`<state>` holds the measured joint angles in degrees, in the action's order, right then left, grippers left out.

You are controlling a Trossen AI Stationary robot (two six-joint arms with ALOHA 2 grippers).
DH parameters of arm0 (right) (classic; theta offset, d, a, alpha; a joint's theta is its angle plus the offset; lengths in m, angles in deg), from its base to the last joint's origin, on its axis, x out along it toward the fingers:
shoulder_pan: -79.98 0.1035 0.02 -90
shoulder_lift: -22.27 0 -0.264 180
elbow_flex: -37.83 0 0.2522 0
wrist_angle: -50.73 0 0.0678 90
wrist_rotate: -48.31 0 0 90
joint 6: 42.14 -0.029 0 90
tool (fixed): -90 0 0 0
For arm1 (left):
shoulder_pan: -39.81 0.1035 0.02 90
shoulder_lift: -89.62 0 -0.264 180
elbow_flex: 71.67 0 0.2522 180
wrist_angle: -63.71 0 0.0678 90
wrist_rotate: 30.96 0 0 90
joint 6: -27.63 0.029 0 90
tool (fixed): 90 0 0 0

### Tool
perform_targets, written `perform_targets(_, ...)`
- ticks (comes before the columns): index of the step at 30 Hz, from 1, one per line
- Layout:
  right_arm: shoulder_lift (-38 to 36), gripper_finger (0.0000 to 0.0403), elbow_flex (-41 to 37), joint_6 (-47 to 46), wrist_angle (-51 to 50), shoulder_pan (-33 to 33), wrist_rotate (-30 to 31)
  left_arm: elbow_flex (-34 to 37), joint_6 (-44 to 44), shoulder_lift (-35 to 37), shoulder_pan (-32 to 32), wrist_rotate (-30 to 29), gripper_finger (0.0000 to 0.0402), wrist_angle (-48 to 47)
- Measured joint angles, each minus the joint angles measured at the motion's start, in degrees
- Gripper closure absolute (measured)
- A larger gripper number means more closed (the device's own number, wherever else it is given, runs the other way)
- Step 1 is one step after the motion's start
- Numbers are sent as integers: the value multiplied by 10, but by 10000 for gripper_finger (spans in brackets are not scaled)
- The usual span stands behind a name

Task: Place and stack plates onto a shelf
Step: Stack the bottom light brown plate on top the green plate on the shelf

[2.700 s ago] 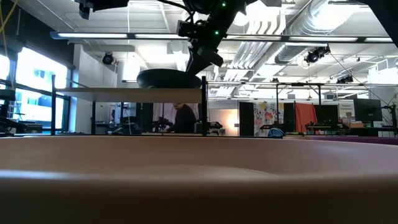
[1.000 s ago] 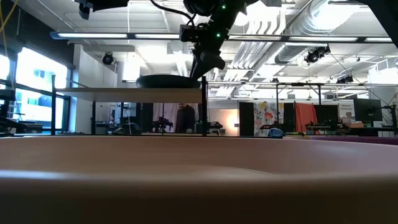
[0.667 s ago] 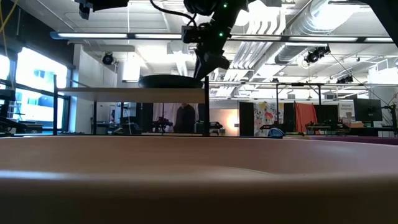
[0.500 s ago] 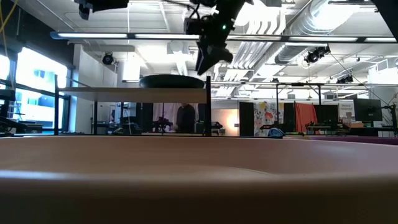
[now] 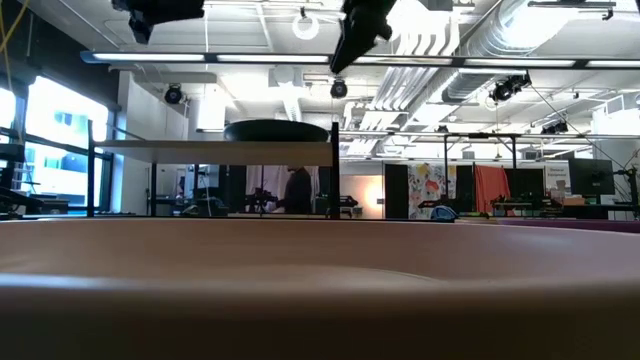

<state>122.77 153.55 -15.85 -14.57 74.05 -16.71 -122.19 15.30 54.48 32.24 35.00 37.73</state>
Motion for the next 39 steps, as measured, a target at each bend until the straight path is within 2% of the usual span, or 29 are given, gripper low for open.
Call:
perform_targets(7, -32, 306, 0, -133, -43, 32, -4, 0, -90, -12, 0, 101, 328, -98)
perform_targets(17, -46, 306, 0, -287, -100, 91, -25, 0, -135, -87, 0, 183, 328, -79)
perform_targets(27, -46, 306, 0, -339, -148, 124, -46, 0, -218, -186, -4, 253, 328, 3)
perform_targets(34, -46, 306, 0, -344, -156, 127, -65, 0, -313, -247, -37, 255, 328, 80)
perform_targets(39, -46, 306, 0, -344, -156, 127, -87, 0, -383, -289, -62, 249, 328, 96)
